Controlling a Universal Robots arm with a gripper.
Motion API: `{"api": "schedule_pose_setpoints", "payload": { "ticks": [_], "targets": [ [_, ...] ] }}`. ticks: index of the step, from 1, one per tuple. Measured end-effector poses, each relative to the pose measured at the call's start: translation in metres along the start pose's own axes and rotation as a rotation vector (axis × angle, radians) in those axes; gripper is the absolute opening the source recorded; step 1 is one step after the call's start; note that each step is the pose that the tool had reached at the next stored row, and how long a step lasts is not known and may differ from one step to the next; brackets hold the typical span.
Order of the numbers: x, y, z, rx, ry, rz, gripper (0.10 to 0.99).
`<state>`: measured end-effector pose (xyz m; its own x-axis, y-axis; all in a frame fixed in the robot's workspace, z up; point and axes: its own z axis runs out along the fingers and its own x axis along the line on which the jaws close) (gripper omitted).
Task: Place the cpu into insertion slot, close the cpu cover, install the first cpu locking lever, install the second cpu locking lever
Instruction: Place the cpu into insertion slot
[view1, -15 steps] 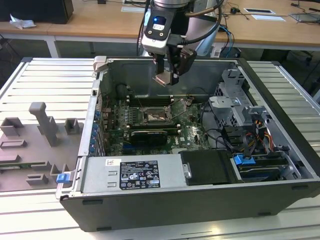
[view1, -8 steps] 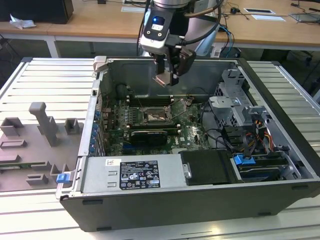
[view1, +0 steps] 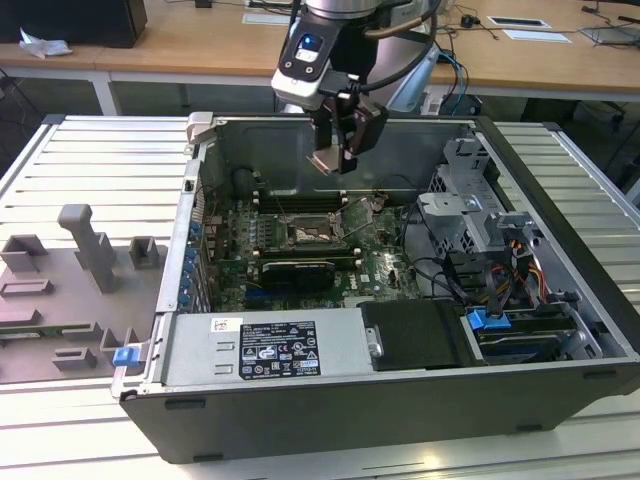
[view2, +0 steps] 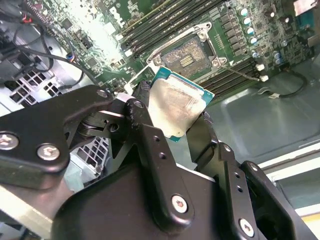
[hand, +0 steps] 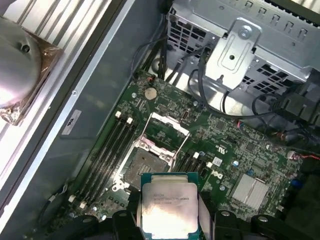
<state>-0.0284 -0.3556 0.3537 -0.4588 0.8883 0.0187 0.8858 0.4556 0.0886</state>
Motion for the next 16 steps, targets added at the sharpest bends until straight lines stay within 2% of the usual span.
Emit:
{"api": "schedule_pose_setpoints", "payload": {
  "ticks": [16],
  "targets": [
    [0.0, -0.0003, 0.0043, -0.001, -0.0121, 0.117, 0.541]
  ]
}}
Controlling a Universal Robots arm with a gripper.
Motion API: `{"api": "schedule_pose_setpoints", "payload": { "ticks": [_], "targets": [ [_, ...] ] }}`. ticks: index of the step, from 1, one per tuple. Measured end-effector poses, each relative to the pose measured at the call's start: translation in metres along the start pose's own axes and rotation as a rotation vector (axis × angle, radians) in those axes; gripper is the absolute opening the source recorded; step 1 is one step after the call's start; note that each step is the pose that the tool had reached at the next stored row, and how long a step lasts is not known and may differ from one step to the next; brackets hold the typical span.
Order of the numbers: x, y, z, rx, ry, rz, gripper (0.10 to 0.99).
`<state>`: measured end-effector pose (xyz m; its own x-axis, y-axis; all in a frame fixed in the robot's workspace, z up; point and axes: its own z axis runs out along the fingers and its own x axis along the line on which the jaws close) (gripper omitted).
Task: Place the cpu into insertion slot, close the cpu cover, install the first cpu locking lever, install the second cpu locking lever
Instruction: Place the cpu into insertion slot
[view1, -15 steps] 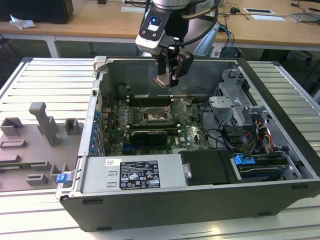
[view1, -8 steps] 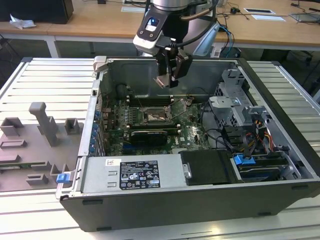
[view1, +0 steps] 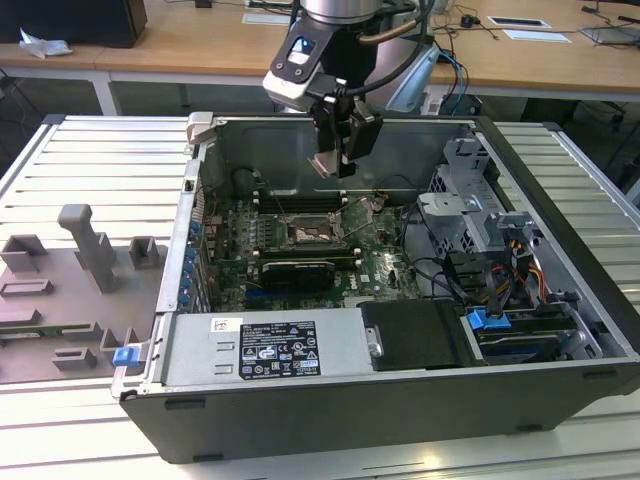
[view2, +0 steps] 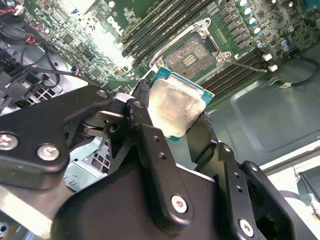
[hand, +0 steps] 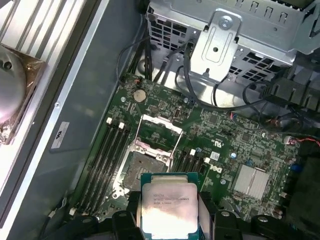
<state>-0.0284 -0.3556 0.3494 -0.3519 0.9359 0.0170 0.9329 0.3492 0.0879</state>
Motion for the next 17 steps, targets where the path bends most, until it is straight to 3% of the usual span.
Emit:
{"api": "schedule_pose_setpoints", "payload": {
  "ticks": [17],
  "targets": [
    [0.0001, -0.0005, 0.0057, 0.001, -0.0162, 0.105, 0.541]
  ]
}}
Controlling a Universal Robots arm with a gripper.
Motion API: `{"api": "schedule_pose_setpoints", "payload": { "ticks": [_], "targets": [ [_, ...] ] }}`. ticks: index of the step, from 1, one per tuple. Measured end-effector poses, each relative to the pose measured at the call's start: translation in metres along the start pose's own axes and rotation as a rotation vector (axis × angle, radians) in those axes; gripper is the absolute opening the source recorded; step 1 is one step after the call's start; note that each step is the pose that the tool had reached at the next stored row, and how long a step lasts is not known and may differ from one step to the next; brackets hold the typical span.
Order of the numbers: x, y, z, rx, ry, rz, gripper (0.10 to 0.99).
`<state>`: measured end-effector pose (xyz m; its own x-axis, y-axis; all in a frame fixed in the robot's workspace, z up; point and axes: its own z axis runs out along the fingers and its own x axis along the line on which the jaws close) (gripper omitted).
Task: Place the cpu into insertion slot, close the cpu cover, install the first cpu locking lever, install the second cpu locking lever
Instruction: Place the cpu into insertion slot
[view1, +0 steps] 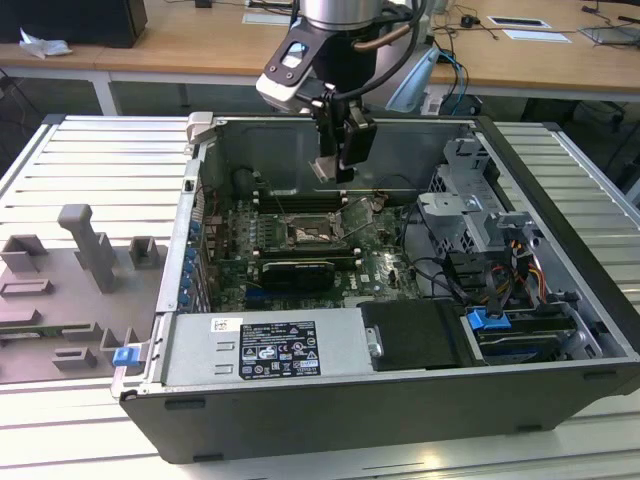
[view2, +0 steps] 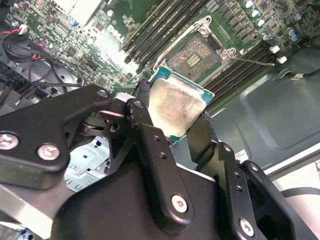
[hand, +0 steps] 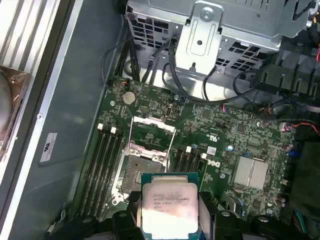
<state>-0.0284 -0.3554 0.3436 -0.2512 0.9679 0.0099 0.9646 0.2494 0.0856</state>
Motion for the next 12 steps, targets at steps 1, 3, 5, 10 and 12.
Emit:
{"api": "schedule_pose_setpoints", "payload": {
  "ticks": [1, 3, 5, 10, 12],
  "targets": [
    [0.0001, 0.0, 0.0005, 0.0, -0.0009, 0.006, 0.541],
    [0.0, -0.0001, 0.0018, 0.0, -0.0014, 0.014, 0.541],
    [0.0006, -0.0007, 0.0062, 0.001, -0.0036, 0.016, 0.541],
    [0.0008, -0.0017, 0.0162, 0.002, -0.0112, 0.094, 0.541],
    [0.0011, -0.0019, 0.0188, 0.003, -0.0124, 0.109, 0.541]
  ]
}}
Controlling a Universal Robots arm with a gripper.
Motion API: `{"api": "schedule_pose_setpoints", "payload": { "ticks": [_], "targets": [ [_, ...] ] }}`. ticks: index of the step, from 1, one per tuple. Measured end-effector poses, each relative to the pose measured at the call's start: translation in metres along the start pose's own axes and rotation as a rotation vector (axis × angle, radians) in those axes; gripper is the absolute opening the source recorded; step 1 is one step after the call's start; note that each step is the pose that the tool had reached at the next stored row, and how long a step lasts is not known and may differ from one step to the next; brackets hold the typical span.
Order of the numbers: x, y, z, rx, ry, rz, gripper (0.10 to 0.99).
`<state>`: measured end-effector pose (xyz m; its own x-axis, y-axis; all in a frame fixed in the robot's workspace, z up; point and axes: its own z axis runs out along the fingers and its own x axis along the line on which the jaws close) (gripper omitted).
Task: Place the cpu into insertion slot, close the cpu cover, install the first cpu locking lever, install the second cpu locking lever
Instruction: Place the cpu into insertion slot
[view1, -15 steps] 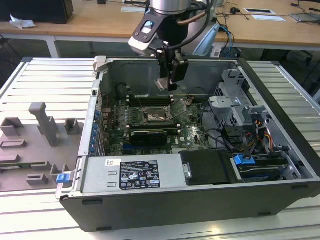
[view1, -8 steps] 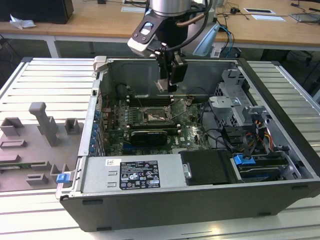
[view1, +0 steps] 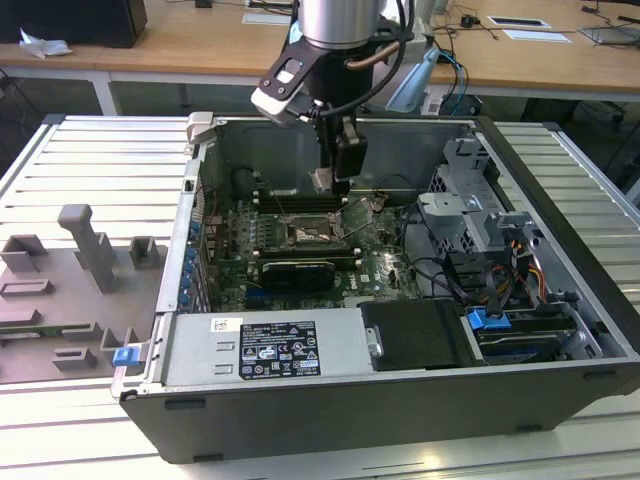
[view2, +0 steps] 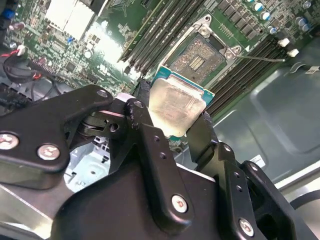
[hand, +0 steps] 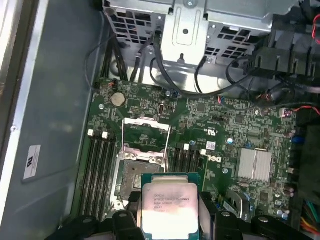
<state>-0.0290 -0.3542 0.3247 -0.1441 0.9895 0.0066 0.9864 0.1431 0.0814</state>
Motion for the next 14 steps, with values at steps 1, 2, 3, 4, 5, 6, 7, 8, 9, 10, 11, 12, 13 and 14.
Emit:
{"api": "schedule_pose_setpoints", "payload": {
  "ticks": [1, 2, 3, 4, 5, 6, 7, 8, 9, 10, 11, 12, 13, 14],
  "targets": [
    [0.0003, 0.0, 0.001, 0.001, -0.0006, 0.006, 0.541],
    [0.0005, -0.0002, 0.0027, 0.003, -0.0002, 0.008, 0.541],
    [0.0006, -0.0003, 0.0045, 0.006, 0.0001, 0.008, 0.541],
    [0.0006, -0.0004, 0.0058, 0.009, 0.0004, 0.009, 0.541],
    [0.0006, -0.0005, 0.0066, 0.011, 0.0006, 0.009, 0.541],
    [0.0006, -0.0006, 0.0074, 0.013, 0.0008, 0.01, 0.541],
    [0.0006, -0.0006, 0.0082, 0.014, 0.001, 0.01, 0.541],
    [0.0006, -0.0007, 0.0088, 0.014, 0.001, 0.011, 0.541],
    [0.0006, -0.0007, 0.0097, 0.016, 0.0012, 0.011, 0.541],
    [0.0006, -0.0008, 0.0104, 0.017, 0.0014, 0.012, 0.541],
    [0.0006, -0.0008, 0.0112, 0.019, 0.0015, 0.012, 0.541],
    [0.0006, -0.0009, 0.0118, 0.02, 0.0017, 0.012, 0.541],
    [0.0006, -0.001, 0.0125, 0.02, 0.0017, 0.013, 0.541],
    [0.0006, -0.001, 0.0134, 0.021, 0.0017, 0.013, 0.541]
  ]
}}
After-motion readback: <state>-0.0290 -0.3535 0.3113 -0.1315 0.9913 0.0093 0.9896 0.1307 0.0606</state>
